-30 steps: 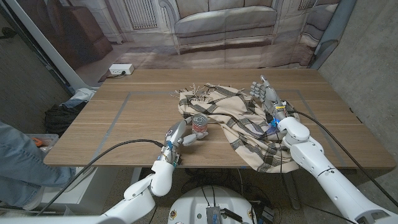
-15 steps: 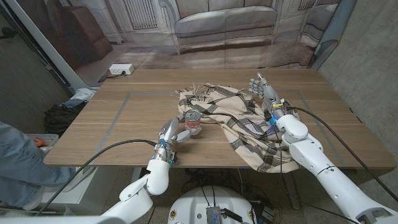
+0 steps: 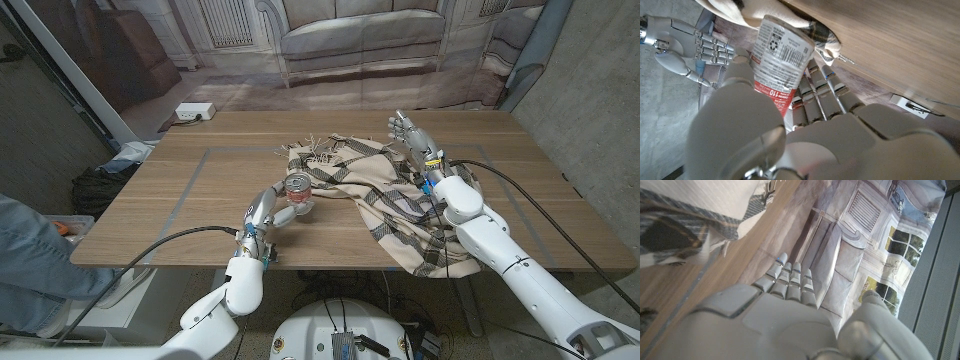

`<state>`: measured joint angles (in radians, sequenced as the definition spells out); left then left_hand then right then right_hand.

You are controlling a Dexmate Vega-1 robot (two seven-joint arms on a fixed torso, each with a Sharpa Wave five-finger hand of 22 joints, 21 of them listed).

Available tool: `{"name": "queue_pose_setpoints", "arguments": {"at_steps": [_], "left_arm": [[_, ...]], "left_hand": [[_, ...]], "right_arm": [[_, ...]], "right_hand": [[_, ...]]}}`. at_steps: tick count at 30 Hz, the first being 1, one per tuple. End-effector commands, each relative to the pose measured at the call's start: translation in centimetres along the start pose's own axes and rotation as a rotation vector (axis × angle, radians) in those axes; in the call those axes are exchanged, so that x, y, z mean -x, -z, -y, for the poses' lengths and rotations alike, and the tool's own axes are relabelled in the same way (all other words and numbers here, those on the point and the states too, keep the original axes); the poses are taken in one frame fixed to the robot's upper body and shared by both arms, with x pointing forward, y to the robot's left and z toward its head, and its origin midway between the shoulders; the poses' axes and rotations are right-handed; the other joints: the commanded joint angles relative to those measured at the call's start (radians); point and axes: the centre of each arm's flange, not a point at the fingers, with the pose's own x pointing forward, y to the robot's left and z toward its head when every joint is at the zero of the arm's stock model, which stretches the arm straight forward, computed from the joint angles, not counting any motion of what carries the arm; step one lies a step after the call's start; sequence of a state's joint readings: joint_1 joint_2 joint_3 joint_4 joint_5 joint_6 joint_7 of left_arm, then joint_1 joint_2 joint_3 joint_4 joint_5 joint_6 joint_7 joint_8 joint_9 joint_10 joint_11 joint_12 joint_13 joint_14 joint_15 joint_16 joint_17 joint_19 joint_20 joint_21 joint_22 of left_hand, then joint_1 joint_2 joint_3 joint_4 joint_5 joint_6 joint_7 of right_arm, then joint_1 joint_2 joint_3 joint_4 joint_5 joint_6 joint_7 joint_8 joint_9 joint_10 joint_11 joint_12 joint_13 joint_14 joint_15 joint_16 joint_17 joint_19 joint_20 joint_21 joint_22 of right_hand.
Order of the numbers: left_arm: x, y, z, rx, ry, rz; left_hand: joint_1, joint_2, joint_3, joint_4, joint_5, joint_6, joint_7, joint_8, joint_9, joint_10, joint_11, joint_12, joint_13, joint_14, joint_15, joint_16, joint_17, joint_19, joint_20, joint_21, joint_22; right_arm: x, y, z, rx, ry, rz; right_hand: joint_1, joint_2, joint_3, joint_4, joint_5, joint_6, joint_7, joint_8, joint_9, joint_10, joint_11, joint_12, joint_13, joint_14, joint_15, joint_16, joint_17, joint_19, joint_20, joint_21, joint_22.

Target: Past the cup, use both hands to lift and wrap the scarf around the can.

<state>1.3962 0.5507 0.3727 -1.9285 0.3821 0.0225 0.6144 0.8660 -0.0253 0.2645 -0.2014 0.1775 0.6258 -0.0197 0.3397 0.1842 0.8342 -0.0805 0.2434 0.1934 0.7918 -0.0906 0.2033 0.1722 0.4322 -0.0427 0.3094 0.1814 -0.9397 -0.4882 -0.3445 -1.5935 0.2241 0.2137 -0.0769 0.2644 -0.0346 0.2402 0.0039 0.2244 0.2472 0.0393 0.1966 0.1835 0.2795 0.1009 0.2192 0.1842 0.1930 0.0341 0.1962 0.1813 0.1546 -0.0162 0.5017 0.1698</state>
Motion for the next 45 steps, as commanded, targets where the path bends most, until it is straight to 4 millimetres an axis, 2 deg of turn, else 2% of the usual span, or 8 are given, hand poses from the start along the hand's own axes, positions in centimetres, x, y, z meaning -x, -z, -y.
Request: {"name": "queue_pose_setpoints", "arguments": {"at_steps": [1, 9, 16, 29, 34, 45], "left_arm": [[0.2, -0.1, -1.2, 0.001, -0.003, -0.016], [0.3, -0.1, -1.6, 0.005, -0.005, -0.017], [0.3, -0.6, -2.4, 0.032, 0.000, 0.014], [1.7, -0.5, -3.6, 0.058, 0.008, 0.017], [2.2, -0.4, -3.9, 0.058, 0.003, 0.014], [3.0, -0.3, -4.1, 0.070, -0.005, 0.021]], "left_hand": [[0.145, 0.178, 0.096, 0.086, 0.002, 0.338, -0.068, -0.003, 0.001, 0.114, -0.107, -0.004, 0.003, 0.007, -0.102, -0.004, 0.003, 0.005, -0.038, -0.004, 0.002], [0.145, 0.177, 0.103, 0.089, 0.001, 0.341, -0.070, -0.009, 0.002, 0.116, -0.110, -0.014, 0.004, 0.005, -0.095, -0.008, 0.004, -0.001, -0.033, -0.010, 0.002], [0.145, 0.175, 0.109, 0.089, 0.000, 0.345, -0.064, -0.013, 0.003, 0.125, -0.104, -0.018, 0.005, 0.010, -0.098, -0.008, 0.004, 0.000, -0.032, -0.013, 0.002], [0.147, 0.172, 0.117, 0.088, 0.000, 0.352, -0.062, -0.017, 0.003, 0.132, -0.107, -0.023, 0.006, 0.018, -0.097, -0.009, 0.004, 0.001, -0.033, -0.016, 0.002], [0.147, 0.172, 0.120, 0.089, 0.000, 0.353, -0.061, -0.020, 0.003, 0.135, -0.106, -0.025, 0.006, 0.019, -0.095, -0.010, 0.004, 0.001, -0.034, -0.017, 0.002], [0.146, 0.170, 0.127, 0.090, -0.001, 0.357, -0.062, -0.025, 0.004, 0.137, -0.105, -0.031, 0.007, 0.018, -0.094, -0.012, 0.004, -0.002, -0.032, -0.022, 0.003]], "right_arm": [[-2.2, -2.7, -3.0, 0.207, -0.039, 0.044], [-3.0, -4.7, -5.1, 0.342, -0.068, 0.074], [-3.9, -5.9, -7.3, 0.460, -0.097, 0.102], [-6.2, -7.3, -13.1, 0.673, -0.191, 0.154], [-6.9, -7.6, -15.0, 0.737, -0.215, 0.177], [-8.1, -7.0, -17.3, 0.856, -0.302, 0.147]], "right_hand": [[0.018, 0.001, 0.002, -0.009, -0.005, 0.017, -0.001, 0.010, 0.004, 0.003, -0.006, 0.005, 0.004, 0.007, -0.007, 0.000, 0.003, 0.007, -0.001, -0.006, 0.004], [0.029, 0.005, 0.006, -0.016, -0.006, 0.026, -0.008, 0.012, 0.005, 0.011, -0.010, 0.008, 0.004, 0.010, -0.011, 0.000, 0.002, 0.007, 0.001, -0.012, 0.004], [0.057, 0.011, 0.015, -0.036, -0.011, 0.039, -0.021, 0.013, 0.006, 0.027, -0.054, 0.012, 0.003, 0.021, -0.025, 0.001, 0.000, 0.013, 0.004, -0.025, 0.004], [0.093, 0.020, 0.027, -0.060, -0.015, 0.064, -0.033, 0.018, 0.007, 0.055, -0.084, 0.019, 0.003, 0.042, -0.037, 0.004, -0.001, 0.034, 0.007, -0.033, 0.005], [0.111, 0.025, 0.033, -0.071, -0.015, 0.071, -0.044, 0.018, 0.007, 0.060, -0.093, 0.020, 0.003, 0.048, -0.040, 0.004, -0.001, 0.039, 0.007, -0.038, 0.005], [0.139, 0.028, 0.042, -0.089, -0.017, 0.078, -0.053, 0.018, 0.007, 0.066, -0.101, 0.020, 0.003, 0.059, -0.043, 0.005, -0.002, 0.052, 0.010, -0.042, 0.005]]}}
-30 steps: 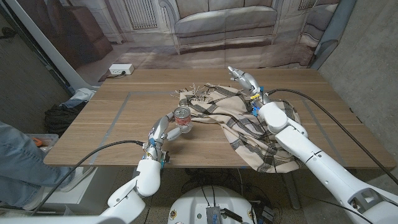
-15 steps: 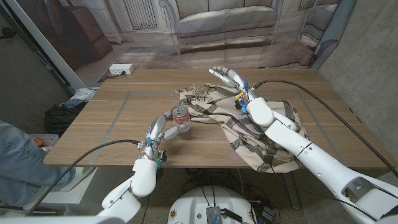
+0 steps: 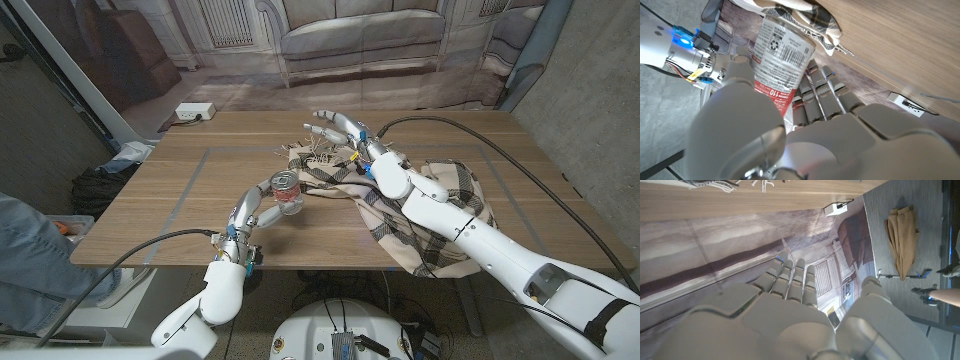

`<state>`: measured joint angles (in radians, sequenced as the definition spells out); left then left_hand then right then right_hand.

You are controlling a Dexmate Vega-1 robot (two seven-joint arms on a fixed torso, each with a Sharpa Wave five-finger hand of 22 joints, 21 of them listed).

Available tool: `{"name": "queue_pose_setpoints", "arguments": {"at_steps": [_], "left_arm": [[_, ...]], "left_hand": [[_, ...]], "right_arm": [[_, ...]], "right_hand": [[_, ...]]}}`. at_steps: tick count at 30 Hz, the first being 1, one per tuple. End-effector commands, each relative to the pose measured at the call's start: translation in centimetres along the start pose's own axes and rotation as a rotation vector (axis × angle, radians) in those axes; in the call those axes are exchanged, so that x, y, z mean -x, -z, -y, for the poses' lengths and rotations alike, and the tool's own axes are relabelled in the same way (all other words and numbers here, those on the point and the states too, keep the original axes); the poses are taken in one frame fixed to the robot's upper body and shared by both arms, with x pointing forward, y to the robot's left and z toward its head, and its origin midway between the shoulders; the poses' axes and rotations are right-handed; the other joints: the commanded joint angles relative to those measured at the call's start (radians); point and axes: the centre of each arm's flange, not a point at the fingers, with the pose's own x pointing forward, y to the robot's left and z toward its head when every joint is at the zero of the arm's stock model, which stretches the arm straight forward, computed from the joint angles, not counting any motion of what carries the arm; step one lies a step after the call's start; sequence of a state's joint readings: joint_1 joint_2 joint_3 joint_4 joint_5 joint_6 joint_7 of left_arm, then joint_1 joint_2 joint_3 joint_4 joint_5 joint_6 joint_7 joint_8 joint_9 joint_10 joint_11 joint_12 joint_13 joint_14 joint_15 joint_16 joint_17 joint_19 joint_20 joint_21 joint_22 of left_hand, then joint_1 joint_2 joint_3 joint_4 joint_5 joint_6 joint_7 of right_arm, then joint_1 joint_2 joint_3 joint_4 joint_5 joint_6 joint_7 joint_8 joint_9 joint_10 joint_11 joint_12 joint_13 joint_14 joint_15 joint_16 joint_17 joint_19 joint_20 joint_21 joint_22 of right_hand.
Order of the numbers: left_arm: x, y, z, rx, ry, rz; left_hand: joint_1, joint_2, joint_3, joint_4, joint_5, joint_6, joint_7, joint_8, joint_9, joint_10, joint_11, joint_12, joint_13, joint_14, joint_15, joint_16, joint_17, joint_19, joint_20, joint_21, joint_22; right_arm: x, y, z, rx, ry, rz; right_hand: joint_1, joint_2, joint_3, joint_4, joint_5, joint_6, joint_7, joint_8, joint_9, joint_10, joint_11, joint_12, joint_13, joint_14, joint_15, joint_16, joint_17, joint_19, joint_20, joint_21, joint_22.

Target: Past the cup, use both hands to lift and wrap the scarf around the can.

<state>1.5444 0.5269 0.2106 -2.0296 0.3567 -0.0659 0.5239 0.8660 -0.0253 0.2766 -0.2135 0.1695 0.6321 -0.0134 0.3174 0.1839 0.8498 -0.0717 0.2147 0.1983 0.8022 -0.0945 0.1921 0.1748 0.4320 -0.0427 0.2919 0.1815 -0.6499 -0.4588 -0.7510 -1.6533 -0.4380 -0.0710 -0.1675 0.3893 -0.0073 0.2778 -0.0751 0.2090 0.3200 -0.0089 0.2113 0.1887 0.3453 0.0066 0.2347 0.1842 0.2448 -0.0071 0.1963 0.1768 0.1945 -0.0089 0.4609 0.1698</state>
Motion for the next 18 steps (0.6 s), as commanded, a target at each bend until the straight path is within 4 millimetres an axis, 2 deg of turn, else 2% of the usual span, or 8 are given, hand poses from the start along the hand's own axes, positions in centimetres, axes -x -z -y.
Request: {"name": "queue_pose_setpoints", "arguments": {"at_steps": [1, 6, 18], "left_arm": [[0.9, -0.1, -0.4, 0.014, -0.004, 0.013], [1.0, -0.1, -0.4, 0.019, -0.001, 0.019], [1.0, -0.4, -0.2, 0.013, 0.001, 0.024]], "left_hand": [[0.146, 0.169, 0.115, 0.103, 0.007, 0.352, -0.070, -0.002, 0.004, 0.121, -0.114, -0.003, 0.002, 0.007, -0.089, -0.001, 0.002, -0.001, -0.032, -0.005, 0.003], [0.145, 0.168, 0.118, 0.104, 0.007, 0.353, -0.069, -0.005, 0.005, 0.122, -0.115, -0.005, 0.002, 0.007, -0.090, -0.002, 0.002, -0.002, -0.032, -0.007, 0.003], [0.142, 0.167, 0.123, 0.106, 0.007, 0.357, -0.069, -0.009, 0.005, 0.125, -0.115, -0.008, 0.003, 0.010, -0.088, -0.001, 0.002, -0.002, -0.032, -0.010, 0.003]], "right_arm": [[-2.4, -1.9, -2.5, 0.150, -0.100, 0.013], [-2.9, -2.0, -3.6, 0.204, -0.132, -0.006], [-3.4, -2.2, -6.2, 0.359, -0.180, -0.013]], "right_hand": [[0.018, 0.002, 0.006, -0.013, -0.001, 0.005, -0.005, 0.003, 0.002, 0.002, -0.008, 0.005, 0.003, 0.009, -0.004, 0.005, 0.003, 0.013, 0.003, -0.002, 0.005], [0.035, 0.002, 0.011, -0.025, -0.001, 0.007, -0.007, 0.002, 0.003, 0.006, -0.011, 0.005, 0.003, 0.016, -0.006, 0.005, 0.002, 0.020, 0.003, -0.005, 0.005], [0.109, -0.008, 0.028, -0.072, -0.001, 0.010, -0.027, 0.001, 0.004, 0.023, -0.033, 0.007, 0.004, 0.039, -0.015, 0.005, 0.002, 0.043, 0.005, -0.017, 0.004]]}}
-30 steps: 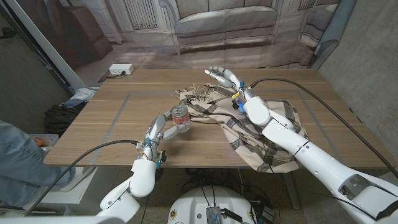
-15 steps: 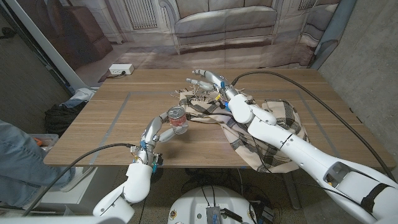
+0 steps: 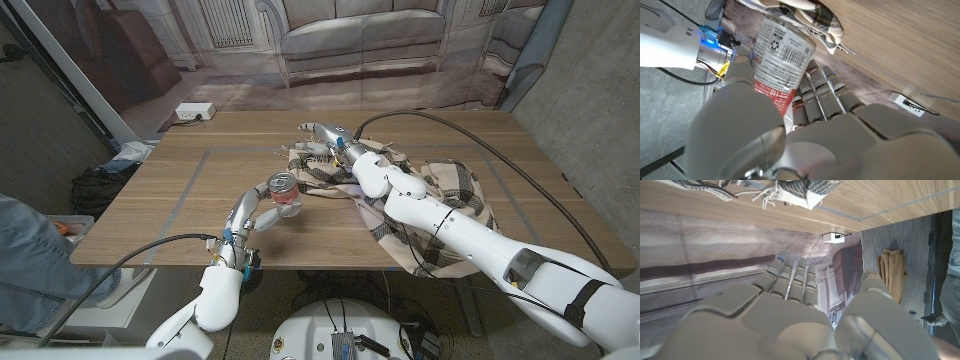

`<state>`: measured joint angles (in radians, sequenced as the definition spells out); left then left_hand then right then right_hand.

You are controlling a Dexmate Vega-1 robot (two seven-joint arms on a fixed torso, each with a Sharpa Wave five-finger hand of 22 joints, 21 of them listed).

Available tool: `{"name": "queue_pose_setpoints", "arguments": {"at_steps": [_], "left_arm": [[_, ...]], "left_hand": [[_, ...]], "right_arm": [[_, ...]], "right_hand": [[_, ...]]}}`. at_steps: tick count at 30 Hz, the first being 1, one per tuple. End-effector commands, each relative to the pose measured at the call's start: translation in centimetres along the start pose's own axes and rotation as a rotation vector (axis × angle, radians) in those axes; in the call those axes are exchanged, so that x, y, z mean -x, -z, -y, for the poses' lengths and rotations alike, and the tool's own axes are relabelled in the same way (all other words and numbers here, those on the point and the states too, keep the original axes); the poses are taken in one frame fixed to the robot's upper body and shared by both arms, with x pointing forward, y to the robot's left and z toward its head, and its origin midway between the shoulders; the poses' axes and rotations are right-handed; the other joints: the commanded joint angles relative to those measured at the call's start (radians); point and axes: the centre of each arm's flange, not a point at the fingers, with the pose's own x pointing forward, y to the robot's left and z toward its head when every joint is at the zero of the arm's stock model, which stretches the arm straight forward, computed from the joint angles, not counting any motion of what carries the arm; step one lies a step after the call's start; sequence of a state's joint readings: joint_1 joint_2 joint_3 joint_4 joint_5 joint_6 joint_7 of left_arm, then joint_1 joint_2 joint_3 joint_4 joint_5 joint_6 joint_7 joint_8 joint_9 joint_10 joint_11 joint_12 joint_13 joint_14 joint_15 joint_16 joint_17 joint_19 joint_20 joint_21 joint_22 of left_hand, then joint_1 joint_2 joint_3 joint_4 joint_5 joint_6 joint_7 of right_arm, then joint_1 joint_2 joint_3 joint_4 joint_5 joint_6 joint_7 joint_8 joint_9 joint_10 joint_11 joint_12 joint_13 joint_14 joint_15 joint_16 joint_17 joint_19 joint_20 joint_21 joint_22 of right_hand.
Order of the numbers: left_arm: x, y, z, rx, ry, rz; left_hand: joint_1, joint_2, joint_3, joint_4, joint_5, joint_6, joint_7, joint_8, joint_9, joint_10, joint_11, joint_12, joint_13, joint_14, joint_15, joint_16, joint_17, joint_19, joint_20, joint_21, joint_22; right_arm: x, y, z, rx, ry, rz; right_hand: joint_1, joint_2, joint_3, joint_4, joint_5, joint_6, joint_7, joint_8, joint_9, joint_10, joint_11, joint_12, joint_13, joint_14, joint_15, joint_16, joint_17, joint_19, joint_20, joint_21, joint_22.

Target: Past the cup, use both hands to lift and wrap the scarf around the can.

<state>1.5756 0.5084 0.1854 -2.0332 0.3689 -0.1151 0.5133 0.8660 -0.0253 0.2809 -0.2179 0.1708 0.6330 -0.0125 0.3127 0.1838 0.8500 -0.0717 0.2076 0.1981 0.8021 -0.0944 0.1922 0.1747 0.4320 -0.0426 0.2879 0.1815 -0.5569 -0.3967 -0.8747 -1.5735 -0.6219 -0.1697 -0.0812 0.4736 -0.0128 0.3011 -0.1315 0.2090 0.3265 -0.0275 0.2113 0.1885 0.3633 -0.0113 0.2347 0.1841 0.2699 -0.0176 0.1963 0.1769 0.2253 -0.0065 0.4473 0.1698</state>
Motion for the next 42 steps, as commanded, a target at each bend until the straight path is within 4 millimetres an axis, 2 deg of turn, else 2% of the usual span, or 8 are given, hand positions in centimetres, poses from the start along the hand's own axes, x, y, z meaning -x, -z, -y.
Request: {"name": "queue_pose_setpoints", "arguments": {"at_steps": [1, 11, 24, 30, 35, 38, 41, 42], "left_arm": [[0.2, -0.2, 0.1, -0.002, 0.003, 0.003], [0.4, -0.4, 0.4, -0.008, 0.003, 0.004], [0.7, -0.8, 0.6, -0.009, 0.001, 0.001], [0.7, -0.8, 0.8, -0.006, 0.005, -0.001], [0.7, -0.8, 0.8, -0.006, 0.008, 0.003], [0.6, -0.8, 0.8, -0.008, 0.009, 0.004], [0.5, -0.8, 0.8, -0.006, 0.010, 0.005], [0.5, -0.8, 0.8, -0.006, 0.010, 0.005]], "left_hand": [[0.142, 0.167, 0.119, 0.110, 0.005, 0.356, -0.069, -0.004, 0.005, 0.124, -0.115, -0.002, 0.003, 0.010, -0.088, -0.002, 0.002, -0.002, -0.031, -0.006, 0.003], [0.140, 0.166, 0.124, 0.112, 0.005, 0.357, -0.070, -0.009, 0.006, 0.124, -0.114, -0.004, 0.004, 0.009, -0.087, -0.003, 0.002, -0.002, -0.030, -0.009, 0.003], [0.138, 0.164, 0.130, 0.114, 0.005, 0.360, -0.069, -0.013, 0.006, 0.126, -0.115, -0.006, 0.005, 0.011, -0.084, -0.002, 0.003, -0.003, -0.029, -0.013, 0.003], [0.137, 0.165, 0.133, 0.115, 0.005, 0.360, -0.067, -0.015, 0.007, 0.128, -0.115, -0.007, 0.005, 0.009, -0.083, -0.003, 0.003, -0.005, -0.026, -0.015, 0.003], [0.135, 0.164, 0.135, 0.116, 0.005, 0.359, -0.067, -0.018, 0.007, 0.128, -0.116, -0.007, 0.005, 0.010, -0.082, -0.003, 0.003, -0.005, -0.024, -0.016, 0.004], [0.135, 0.164, 0.136, 0.116, 0.004, 0.361, -0.069, -0.018, 0.007, 0.128, -0.116, -0.007, 0.005, 0.010, -0.084, -0.003, 0.003, -0.005, -0.024, -0.017, 0.004], [0.134, 0.163, 0.138, 0.116, 0.004, 0.362, -0.070, -0.019, 0.007, 0.128, -0.116, -0.008, 0.005, 0.011, -0.083, -0.003, 0.003, -0.006, -0.023, -0.018, 0.004], [0.134, 0.163, 0.138, 0.116, 0.004, 0.362, -0.070, -0.019, 0.007, 0.128, -0.116, -0.008, 0.005, 0.011, -0.082, -0.003, 0.003, -0.007, -0.021, -0.018, 0.004]], "right_arm": [[-1.2, -1.2, -2.5, 0.163, -0.058, -0.007], [-1.2, -1.0, -4.1, 0.277, -0.063, -0.008], [-1.4, -0.3, -6.9, 0.352, -0.142, -0.015], [-1.7, -0.3, -7.9, 0.400, -0.181, -0.031], [-1.8, 0.0, -8.5, 0.423, -0.192, -0.042], [-1.8, 0.1, -8.7, 0.435, -0.187, -0.042], [-1.9, 0.2, -8.8, 0.450, -0.185, -0.046], [-1.9, 0.2, -8.9, 0.456, -0.184, -0.046]], "right_hand": [[0.027, -0.003, 0.005, -0.017, 0.000, 0.004, -0.010, 0.000, 0.004, 0.006, -0.015, 0.007, 0.004, 0.015, -0.005, 0.005, 0.002, 0.013, 0.002, -0.004, 0.004], [0.091, -0.012, 0.020, -0.042, 0.005, 0.006, -0.025, 0.000, 0.006, 0.016, -0.040, 0.008, 0.005, 0.031, -0.010, 0.005, 0.002, 0.029, -0.001, -0.014, 0.005], [0.142, -0.030, 0.026, -0.045, 0.009, 0.023, -0.041, 0.004, 0.008, 0.041, -0.063, 0.015, 0.006, 0.066, -0.029, 0.009, 0.002, 0.054, -0.006, -0.021, 0.006], [0.160, -0.037, 0.027, -0.029, 0.010, 0.052, -0.042, 0.010, 0.010, 0.079, -0.055, 0.024, 0.006, 0.130, -0.051, 0.022, 0.007, 0.150, -0.051, -0.001, 0.011], [0.165, -0.037, 0.027, -0.026, 0.011, 0.074, -0.050, 0.016, 0.011, 0.100, -0.063, 0.029, 0.005, 0.159, -0.062, 0.028, 0.009, 0.175, -0.058, 0.003, 0.013], [0.177, -0.032, 0.031, -0.023, 0.012, 0.098, -0.058, 0.021, 0.012, 0.131, -0.076, 0.037, 0.005, 0.202, -0.083, 0.037, 0.011, 0.208, -0.072, 0.010, 0.015], [0.211, -0.022, 0.044, -0.028, 0.014, 0.131, -0.073, 0.027, 0.013, 0.185, -0.104, 0.053, 0.006, 0.265, -0.108, 0.050, 0.014, 0.250, -0.086, 0.020, 0.019], [0.221, -0.016, 0.048, -0.026, 0.013, 0.149, -0.086, 0.032, 0.013, 0.208, -0.114, 0.059, 0.006, 0.301, -0.118, 0.060, 0.016, 0.270, -0.097, 0.026, 0.021]]}}
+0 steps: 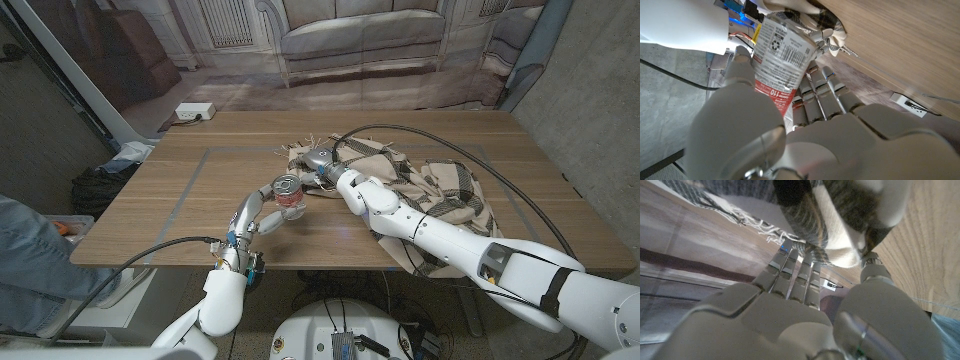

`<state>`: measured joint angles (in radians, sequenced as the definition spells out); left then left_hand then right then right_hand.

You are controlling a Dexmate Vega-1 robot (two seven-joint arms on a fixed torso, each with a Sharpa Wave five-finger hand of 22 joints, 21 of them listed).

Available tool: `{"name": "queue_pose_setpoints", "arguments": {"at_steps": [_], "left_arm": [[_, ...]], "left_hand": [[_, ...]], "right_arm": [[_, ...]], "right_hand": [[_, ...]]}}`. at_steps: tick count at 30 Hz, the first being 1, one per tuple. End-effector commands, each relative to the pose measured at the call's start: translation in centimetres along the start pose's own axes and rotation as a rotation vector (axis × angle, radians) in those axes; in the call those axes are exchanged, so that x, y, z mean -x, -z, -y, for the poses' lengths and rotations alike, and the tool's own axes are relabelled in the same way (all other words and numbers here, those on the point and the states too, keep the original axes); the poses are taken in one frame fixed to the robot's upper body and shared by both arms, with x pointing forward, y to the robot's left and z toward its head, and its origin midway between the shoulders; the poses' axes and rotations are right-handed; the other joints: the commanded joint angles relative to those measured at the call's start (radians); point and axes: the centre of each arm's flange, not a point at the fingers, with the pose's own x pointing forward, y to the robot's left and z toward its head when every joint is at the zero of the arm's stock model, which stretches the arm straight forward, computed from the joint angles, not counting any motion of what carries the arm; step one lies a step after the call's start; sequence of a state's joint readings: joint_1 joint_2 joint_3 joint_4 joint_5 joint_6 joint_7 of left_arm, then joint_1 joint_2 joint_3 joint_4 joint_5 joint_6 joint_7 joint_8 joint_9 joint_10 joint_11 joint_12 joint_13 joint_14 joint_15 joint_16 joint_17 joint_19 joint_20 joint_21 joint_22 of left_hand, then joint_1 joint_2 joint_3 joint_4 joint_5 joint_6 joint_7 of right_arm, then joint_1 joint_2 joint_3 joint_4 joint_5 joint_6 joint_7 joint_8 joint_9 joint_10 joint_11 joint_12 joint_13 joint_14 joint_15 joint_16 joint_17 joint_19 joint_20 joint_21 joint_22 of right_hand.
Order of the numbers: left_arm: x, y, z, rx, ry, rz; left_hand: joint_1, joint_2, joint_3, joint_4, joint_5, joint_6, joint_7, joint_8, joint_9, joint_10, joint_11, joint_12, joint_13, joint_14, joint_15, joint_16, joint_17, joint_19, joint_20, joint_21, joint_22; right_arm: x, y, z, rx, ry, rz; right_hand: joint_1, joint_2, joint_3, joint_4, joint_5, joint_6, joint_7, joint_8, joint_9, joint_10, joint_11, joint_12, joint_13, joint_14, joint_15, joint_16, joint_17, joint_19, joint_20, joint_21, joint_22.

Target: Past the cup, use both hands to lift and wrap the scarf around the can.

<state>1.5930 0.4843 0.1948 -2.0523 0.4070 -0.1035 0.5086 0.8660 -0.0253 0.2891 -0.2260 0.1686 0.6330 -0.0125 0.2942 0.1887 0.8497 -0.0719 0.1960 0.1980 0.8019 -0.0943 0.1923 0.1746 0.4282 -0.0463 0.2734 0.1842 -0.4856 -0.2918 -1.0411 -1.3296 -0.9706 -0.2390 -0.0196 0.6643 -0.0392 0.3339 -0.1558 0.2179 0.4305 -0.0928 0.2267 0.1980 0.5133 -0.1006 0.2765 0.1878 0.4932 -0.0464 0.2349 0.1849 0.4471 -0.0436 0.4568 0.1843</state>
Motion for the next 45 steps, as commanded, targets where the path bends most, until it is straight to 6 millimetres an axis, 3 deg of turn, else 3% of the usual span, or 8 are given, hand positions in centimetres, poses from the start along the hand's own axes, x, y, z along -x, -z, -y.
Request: {"name": "queue_pose_setpoints", "arguments": {"at_steps": [1, 6, 10, 12, 14, 17, 27, 45], "left_arm": [[-0.2, -0.1, 0.1, 0.002, 0.004, 0.004], [-0.3, 0.0, 0.1, 0.004, 0.007, 0.004], [-0.4, 0.0, 0.2, 0.006, 0.011, 0.003], [-0.4, 0.0, 0.2, 0.007, 0.014, 0.004], [-0.5, 0.0, 0.3, 0.007, 0.017, 0.005], [-0.6, -0.1, 0.4, 0.006, 0.023, 0.007], [-1.2, -0.4, 1.1, 0.008, 0.043, 0.010], [-2.6, -1.4, 1.3, -0.015, 0.085, 0.033]], "left_hand": [[0.134, 0.163, 0.130, 0.125, 0.006, 0.362, -0.070, 0.000, 0.002, 0.129, -0.117, 0.004, 0.005, 0.010, -0.083, -0.003, 0.003, -0.003, -0.018, -0.004, 0.001], [0.131, 0.162, 0.131, 0.126, 0.006, 0.360, -0.071, -0.003, 0.003, 0.131, -0.119, 0.004, 0.006, 0.011, -0.082, -0.003, 0.003, -0.004, -0.016, -0.006, 0.001], [0.130, 0.161, 0.133, 0.126, 0.006, 0.362, -0.070, -0.004, 0.003, 0.130, -0.116, 0.003, 0.006, 0.011, -0.080, -0.003, 0.003, -0.004, -0.015, -0.007, 0.001], [0.130, 0.161, 0.134, 0.127, 0.006, 0.362, -0.070, -0.004, 0.003, 0.130, -0.118, 0.003, 0.006, 0.010, -0.082, -0.003, 0.003, -0.005, -0.014, -0.008, 0.001], [0.129, 0.161, 0.135, 0.127, 0.006, 0.363, -0.071, -0.004, 0.003, 0.130, -0.118, 0.003, 0.006, 0.011, -0.084, -0.003, 0.003, -0.005, -0.015, -0.008, 0.002], [0.128, 0.160, 0.136, 0.127, 0.006, 0.363, -0.071, -0.006, 0.003, 0.131, -0.118, 0.003, 0.006, 0.011, -0.083, -0.003, 0.003, -0.005, -0.014, -0.009, 0.002], [0.126, 0.159, 0.140, 0.129, 0.006, 0.361, -0.068, -0.009, 0.004, 0.131, -0.117, 0.002, 0.007, 0.011, -0.083, -0.003, 0.003, -0.005, -0.013, -0.011, 0.002], [0.125, 0.158, 0.148, 0.129, 0.006, 0.364, -0.067, -0.013, 0.005, 0.130, -0.115, 0.002, 0.008, 0.014, -0.081, -0.003, 0.002, -0.003, -0.014, -0.014, 0.002]], "right_arm": [[-0.5, -0.1, -1.2, 0.068, -0.017, -0.021], [-0.7, -0.1, -1.4, 0.088, -0.004, -0.028], [-0.5, 0.0, -1.0, 0.089, 0.053, -0.046], [-0.4, 0.3, -0.5, 0.088, 0.077, -0.063], [-0.2, 0.7, 0.1, 0.071, 0.094, -0.078], [0.1, 1.2, 1.2, 0.055, 0.129, -0.095], [1.7, 3.3, 5.7, -0.026, 0.250, -0.134], [6.8, 9.2, 15.1, -0.294, 0.585, -0.307]], "right_hand": [[0.044, 0.017, 0.021, -0.003, 0.004, 0.067, -0.032, 0.022, 0.005, 0.086, -0.036, 0.026, 0.002, 0.106, -0.101, 0.028, 0.010, 0.066, -0.065, 0.022, 0.008], [0.127, 0.056, 0.041, -0.005, -0.003, 0.222, -0.096, 0.069, 0.009, 0.290, -0.075, 0.086, 0.010, 0.284, -0.167, 0.096, 0.043, 0.185, -0.124, 0.075, 0.024], [0.318, 0.110, 0.049, -0.011, -0.031, 0.471, -0.120, 0.208, 0.072, 0.612, -0.109, 0.227, 0.096, 0.493, -0.187, 0.194, 0.128, 0.275, -0.159, 0.190, 0.069], [0.404, 0.115, 0.013, 0.007, -0.038, 0.474, -0.114, 0.278, 0.103, 0.622, -0.107, 0.231, 0.257, 0.535, -0.182, 0.166, 0.234, 0.223, -0.151, 0.379, 0.121], [0.423, 0.106, -0.006, 0.009, -0.035, 0.478, -0.118, 0.320, 0.093, 0.649, -0.108, 0.153, 0.350, 0.568, -0.190, 0.129, 0.321, 0.146, -0.153, 0.574, 0.076], [0.418, 0.098, 0.001, 0.010, -0.035, 0.481, -0.119, 0.337, 0.083, 0.679, -0.109, 0.076, 0.393, 0.591, -0.190, 0.078, 0.372, 0.081, -0.146, 0.720, 0.011], [0.408, 0.103, 0.017, 0.011, -0.035, 0.481, -0.120, 0.345, 0.094, 0.689, -0.109, 0.052, 0.400, 0.584, -0.189, 0.044, 0.376, 0.057, -0.144, 0.743, 0.005], [0.385, 0.073, 0.073, 0.000, -0.042, 0.539, -0.121, 0.355, 0.045, 0.736, -0.110, -0.004, 0.357, 0.642, -0.184, -0.014, 0.261, 0.101, -0.145, 0.754, -0.001]]}}
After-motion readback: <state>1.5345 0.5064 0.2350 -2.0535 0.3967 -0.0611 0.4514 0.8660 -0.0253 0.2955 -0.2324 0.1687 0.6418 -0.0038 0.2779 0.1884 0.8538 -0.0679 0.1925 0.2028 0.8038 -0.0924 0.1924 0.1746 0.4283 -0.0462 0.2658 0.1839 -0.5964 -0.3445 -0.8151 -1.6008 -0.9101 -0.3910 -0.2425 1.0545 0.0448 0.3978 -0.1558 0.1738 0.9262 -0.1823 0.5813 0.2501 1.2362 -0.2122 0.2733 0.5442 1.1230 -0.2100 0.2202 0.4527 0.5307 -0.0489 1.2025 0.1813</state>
